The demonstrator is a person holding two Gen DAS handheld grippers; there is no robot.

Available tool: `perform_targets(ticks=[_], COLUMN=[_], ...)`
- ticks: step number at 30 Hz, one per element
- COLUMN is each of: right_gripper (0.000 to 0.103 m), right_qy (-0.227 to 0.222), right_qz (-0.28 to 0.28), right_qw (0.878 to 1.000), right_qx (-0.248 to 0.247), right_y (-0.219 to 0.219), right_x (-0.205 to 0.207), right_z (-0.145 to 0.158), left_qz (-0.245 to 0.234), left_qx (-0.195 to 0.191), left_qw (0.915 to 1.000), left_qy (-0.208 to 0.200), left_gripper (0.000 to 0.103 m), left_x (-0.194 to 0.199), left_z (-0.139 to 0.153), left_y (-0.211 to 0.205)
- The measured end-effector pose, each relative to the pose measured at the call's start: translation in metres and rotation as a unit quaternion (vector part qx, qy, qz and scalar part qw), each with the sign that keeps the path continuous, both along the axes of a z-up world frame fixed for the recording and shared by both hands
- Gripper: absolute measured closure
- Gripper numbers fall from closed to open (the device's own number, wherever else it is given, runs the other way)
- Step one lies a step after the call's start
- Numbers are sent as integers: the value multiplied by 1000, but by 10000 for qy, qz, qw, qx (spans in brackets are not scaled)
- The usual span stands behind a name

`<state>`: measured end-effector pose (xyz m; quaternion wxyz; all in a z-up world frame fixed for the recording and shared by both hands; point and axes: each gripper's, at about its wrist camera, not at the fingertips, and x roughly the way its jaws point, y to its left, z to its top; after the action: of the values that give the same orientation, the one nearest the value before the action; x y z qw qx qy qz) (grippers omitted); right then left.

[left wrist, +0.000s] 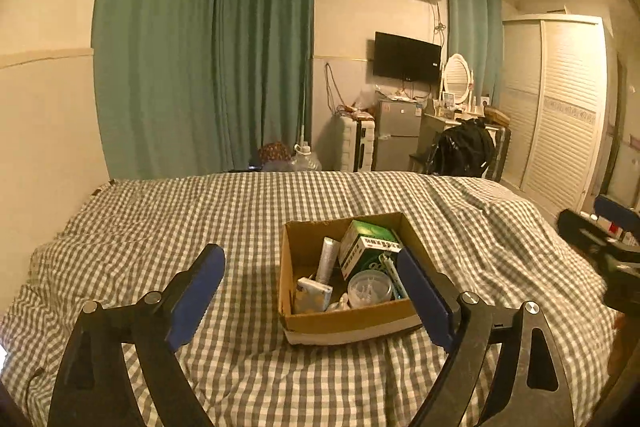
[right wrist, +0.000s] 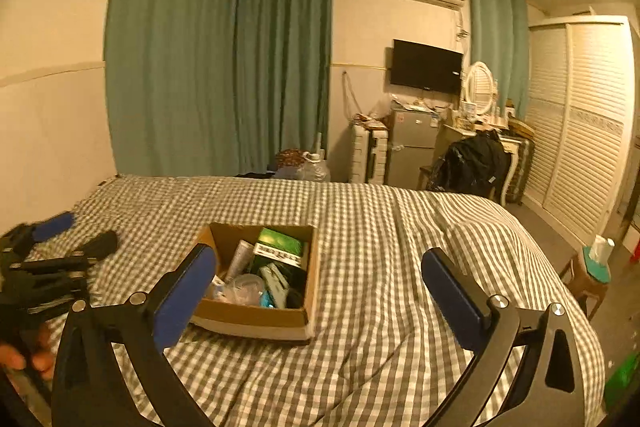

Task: Organize objects

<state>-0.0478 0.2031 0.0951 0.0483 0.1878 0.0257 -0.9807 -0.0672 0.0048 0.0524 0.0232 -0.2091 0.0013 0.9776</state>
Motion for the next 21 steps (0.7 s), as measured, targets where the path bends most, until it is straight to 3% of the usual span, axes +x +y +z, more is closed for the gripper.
perform_targets(ticks=[6, 11, 16, 21], right_gripper=[0, 0, 0, 0], right_qy=[-108, -135, -150, -164], right_qz=[-120, -193, -196, -231], right_qw=[9999, 9995, 9997, 9996], right_qx=[-42, 228, -11, 80], right_y=[6, 3, 8, 7], right_x=[-5, -9, -10, -10], right_z=[-31, -47, -51, -52], left_qz=[-15, 69, 178, 200], left_qx=[-246, -119, -72, -56], left_qw=[9997, 9998, 9998, 9997], left_qy=[31, -125, -89, -112], left_gripper=[10, 10, 10, 10], left_x=[10, 5, 8, 8], left_z=[-15, -27, -34, -36], left_y=[11, 9, 5, 2])
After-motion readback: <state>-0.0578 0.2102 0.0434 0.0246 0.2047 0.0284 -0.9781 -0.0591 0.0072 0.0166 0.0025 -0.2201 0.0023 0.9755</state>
